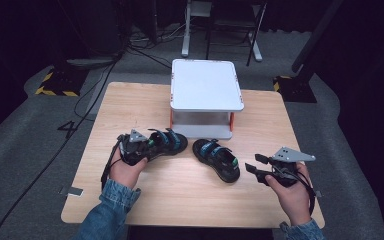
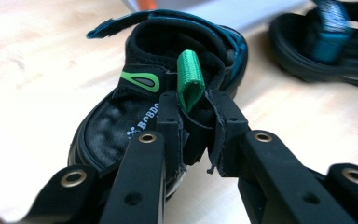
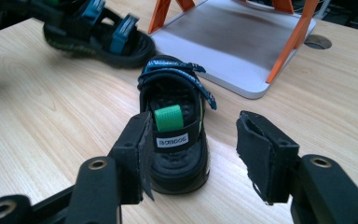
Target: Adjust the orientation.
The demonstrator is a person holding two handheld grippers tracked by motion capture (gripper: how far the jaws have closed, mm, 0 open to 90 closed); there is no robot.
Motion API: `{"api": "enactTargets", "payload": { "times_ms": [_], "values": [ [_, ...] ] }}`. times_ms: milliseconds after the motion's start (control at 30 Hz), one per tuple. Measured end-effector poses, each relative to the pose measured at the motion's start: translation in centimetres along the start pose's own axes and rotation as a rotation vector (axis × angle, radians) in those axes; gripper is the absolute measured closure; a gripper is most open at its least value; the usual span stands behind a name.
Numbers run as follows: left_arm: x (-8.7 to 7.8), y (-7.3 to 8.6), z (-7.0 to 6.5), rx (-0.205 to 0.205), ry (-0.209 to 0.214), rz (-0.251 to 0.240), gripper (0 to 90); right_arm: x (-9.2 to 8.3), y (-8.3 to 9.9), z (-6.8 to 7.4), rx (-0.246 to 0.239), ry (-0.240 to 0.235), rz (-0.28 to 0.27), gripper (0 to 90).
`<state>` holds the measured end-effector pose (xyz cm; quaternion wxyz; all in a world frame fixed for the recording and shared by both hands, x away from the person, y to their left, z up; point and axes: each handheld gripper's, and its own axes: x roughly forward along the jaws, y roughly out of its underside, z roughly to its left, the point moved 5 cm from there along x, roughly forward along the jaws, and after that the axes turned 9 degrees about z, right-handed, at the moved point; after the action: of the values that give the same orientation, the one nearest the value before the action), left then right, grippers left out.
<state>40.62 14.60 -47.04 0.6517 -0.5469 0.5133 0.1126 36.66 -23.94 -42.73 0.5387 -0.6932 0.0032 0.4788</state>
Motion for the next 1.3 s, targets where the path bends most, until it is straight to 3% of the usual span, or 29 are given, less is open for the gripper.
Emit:
{"api": "enactTargets", "payload": {
  "times_ms": [133,233,300,367,433,533,633,800,900,967,1033,1200,1300],
  "values": [
    [-0.3,0.9,-2.1,0.042,0.046,0.071,72.2,0.2,-0.3,0.0,-0.006,-0.008,-0.005,46.0],
    [-0.2,1.4,-3.8,0.079,0.116,0.132,68.7,0.4,-0.6,0.0,-0.01,-0.014,-0.007,45.9],
    [0.1,1.7,-5.0,0.105,0.19,0.167,64.2,0.5,-0.8,0.0,-0.014,-0.017,-0.009,45.9],
    [0.6,2.0,-5.6,0.123,0.24,0.164,62.3,0.5,-0.9,0.0,-0.016,-0.021,-0.011,45.9],
    [0.7,2.1,-5.8,0.124,0.265,0.155,62.8,0.6,-1.0,0.0,-0.013,-0.024,-0.013,45.8],
    [0.4,2.1,-5.8,0.132,0.255,0.145,54.9,0.6,-1.1,-0.2,-0.011,-0.023,-0.015,45.7],
    [-0.1,2.1,-5.6,0.144,0.186,0.129,41.3,0.6,-1.1,-0.3,-0.007,-0.025,-0.017,45.3],
    [-0.2,2.2,-5.0,0.085,0.103,0.096,26.5,0.7,-1.2,-0.3,-0.009,-0.028,-0.015,43.8],
    [0.1,2.2,-5.0,0.069,0.097,0.076,23.5,0.9,-1.2,-0.2,-0.015,-0.026,-0.012,43.6],
    [0.3,2.0,-5.3,0.091,0.076,0.059,19.4,0.9,-1.2,-0.1,-0.017,-0.027,-0.009,43.4],
    [0.7,1.8,-5.8,0.086,0.062,0.049,16.0,1.0,-1.2,-0.1,-0.02,-0.026,-0.007,43.1],
    [1.6,1.4,-6.2,0.096,-0.035,0.053,14.3,1.0,-1.0,-0.1,-0.013,-0.022,-0.001,42.5],
    [1.4,1.5,-5.6,0.058,-0.01,0.044,15.3,1.0,-0.8,-0.1,-0.012,-0.02,0.001,42.4]
  ]
}}
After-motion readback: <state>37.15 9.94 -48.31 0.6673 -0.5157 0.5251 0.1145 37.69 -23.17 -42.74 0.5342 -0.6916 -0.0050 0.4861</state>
